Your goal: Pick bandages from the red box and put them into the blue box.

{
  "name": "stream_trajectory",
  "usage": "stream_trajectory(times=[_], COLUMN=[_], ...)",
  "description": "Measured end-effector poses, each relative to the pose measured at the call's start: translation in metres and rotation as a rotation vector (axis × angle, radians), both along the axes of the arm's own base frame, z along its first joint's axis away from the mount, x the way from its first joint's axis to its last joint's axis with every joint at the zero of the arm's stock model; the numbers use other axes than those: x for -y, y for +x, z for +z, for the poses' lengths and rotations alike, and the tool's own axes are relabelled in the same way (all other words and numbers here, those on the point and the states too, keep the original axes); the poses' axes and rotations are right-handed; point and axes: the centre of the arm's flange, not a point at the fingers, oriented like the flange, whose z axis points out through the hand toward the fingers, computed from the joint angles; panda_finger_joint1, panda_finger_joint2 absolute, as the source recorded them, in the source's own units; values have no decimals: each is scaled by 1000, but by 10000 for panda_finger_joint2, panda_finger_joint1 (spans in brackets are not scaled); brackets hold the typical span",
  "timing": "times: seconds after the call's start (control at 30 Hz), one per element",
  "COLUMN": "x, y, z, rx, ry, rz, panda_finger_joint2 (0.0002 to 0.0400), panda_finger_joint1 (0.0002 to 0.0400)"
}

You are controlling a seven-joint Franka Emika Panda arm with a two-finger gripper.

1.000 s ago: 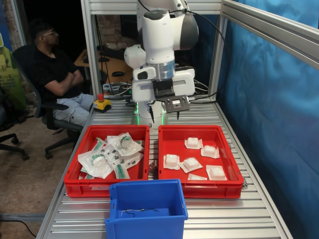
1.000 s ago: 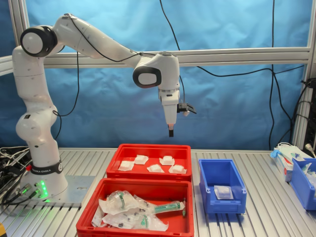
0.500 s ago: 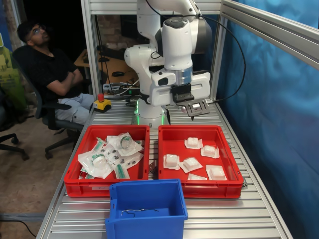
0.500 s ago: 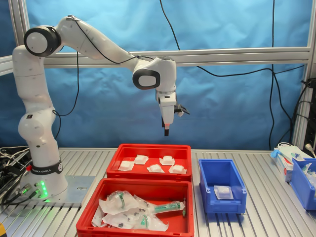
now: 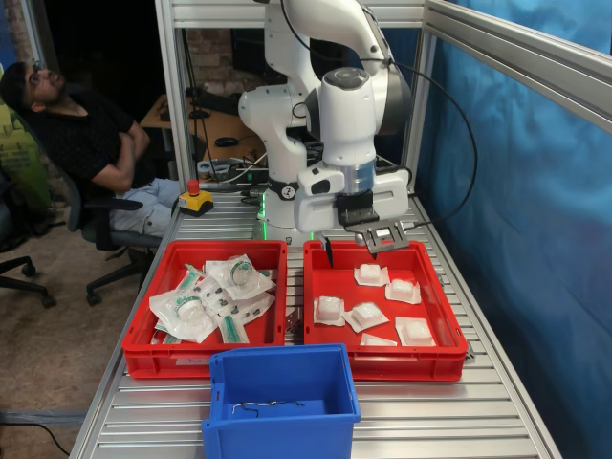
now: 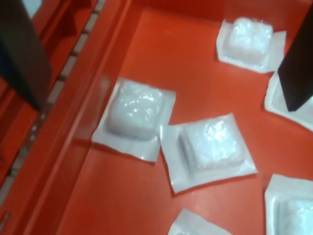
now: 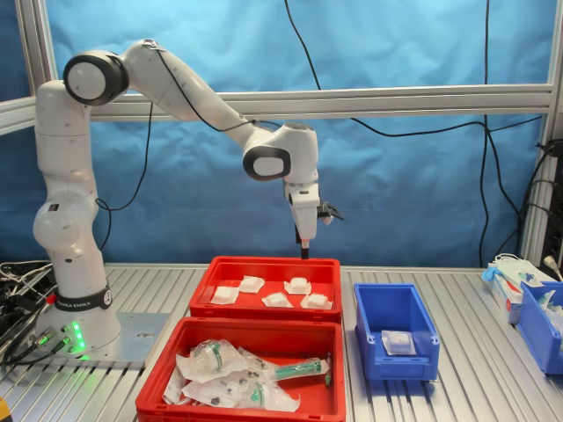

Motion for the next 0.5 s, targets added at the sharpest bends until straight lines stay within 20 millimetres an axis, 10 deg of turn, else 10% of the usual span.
stream_trajectory(times=[0.5], x=[-5], y=[3], z=[-39], rx=[-24], ry=[-14], rz=[6], panda_finger_joint2=[400], panda_finger_joint1=[400])
